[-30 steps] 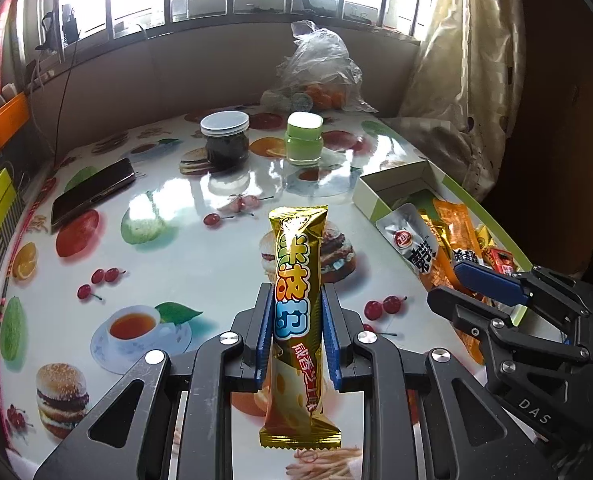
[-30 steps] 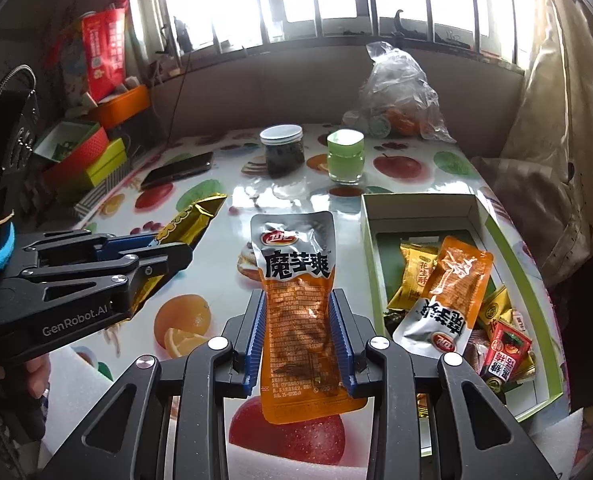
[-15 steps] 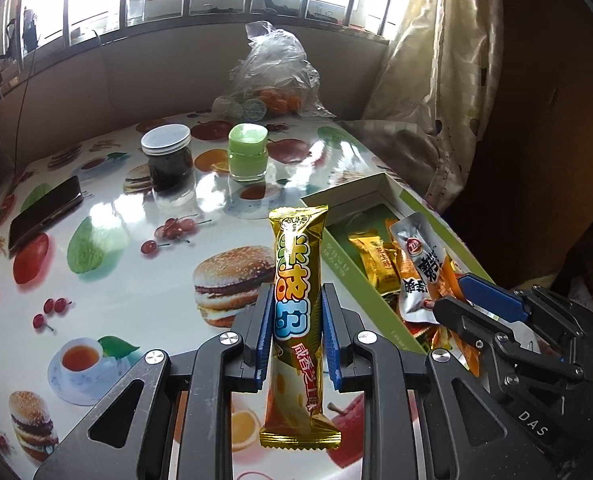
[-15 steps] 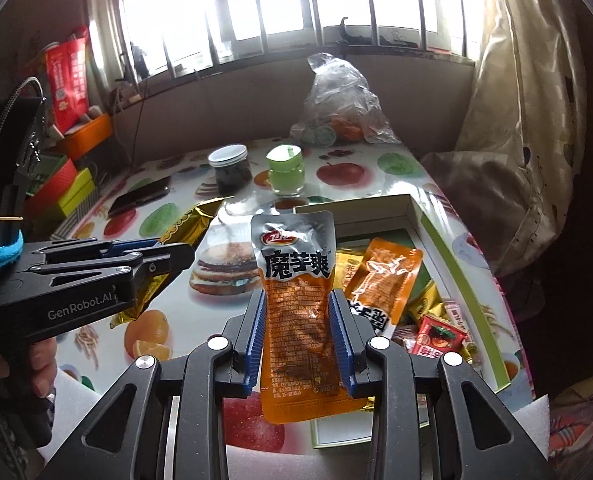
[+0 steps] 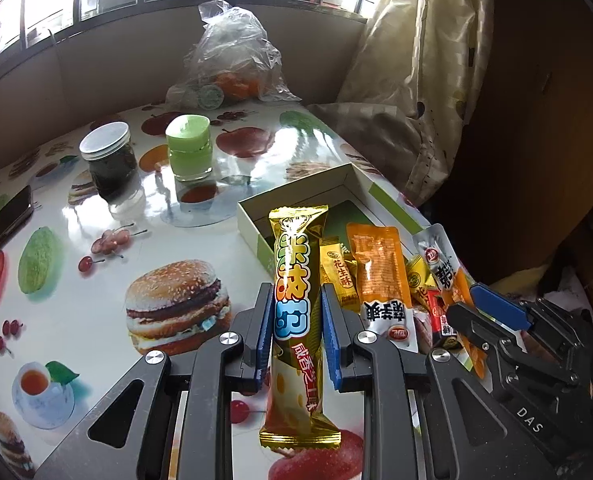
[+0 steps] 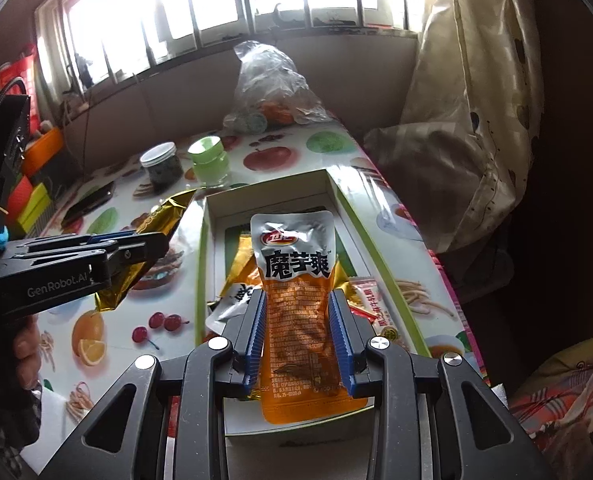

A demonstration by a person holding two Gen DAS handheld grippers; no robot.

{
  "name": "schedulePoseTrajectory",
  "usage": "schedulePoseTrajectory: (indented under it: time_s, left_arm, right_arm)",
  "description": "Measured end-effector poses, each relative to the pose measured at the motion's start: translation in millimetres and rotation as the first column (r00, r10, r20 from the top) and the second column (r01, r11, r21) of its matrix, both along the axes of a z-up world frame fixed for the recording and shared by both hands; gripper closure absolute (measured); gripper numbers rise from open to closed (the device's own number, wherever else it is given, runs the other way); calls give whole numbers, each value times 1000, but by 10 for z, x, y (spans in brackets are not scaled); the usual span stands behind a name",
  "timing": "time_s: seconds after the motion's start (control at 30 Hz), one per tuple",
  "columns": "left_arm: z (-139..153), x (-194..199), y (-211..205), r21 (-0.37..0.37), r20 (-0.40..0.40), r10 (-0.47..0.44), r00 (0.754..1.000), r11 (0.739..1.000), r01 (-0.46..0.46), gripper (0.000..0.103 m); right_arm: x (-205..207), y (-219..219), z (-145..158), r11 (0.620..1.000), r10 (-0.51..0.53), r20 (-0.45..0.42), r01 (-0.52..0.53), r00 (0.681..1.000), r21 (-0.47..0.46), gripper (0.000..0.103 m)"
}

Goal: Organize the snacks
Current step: 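Lift and carry the orange pouch and gold wafer bar over the green box, then open the right tool dropping the pouch in the box while the left tool releases the bar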

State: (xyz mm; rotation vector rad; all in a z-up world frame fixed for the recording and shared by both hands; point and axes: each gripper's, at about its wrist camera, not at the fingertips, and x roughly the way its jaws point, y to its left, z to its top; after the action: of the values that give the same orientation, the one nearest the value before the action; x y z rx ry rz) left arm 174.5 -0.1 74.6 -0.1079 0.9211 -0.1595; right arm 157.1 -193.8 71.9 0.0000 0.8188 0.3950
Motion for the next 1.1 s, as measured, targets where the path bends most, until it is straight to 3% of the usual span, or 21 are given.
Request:
schedulePoseTrajectory:
  time_s: [0.47, 1.1]
  left_arm:
    - [-232, 393, -204, -8, -64, -21, 998, 1000, 21, 79]
    - [-401, 543, -268, -25, -100, -23, 995, 999, 20, 79]
  right_arm:
    - [235, -173, -198, 998, -67, -43, 66, 997, -17, 72]
    - [343, -106, -305, 996, -66, -33, 64, 997, -64, 63]
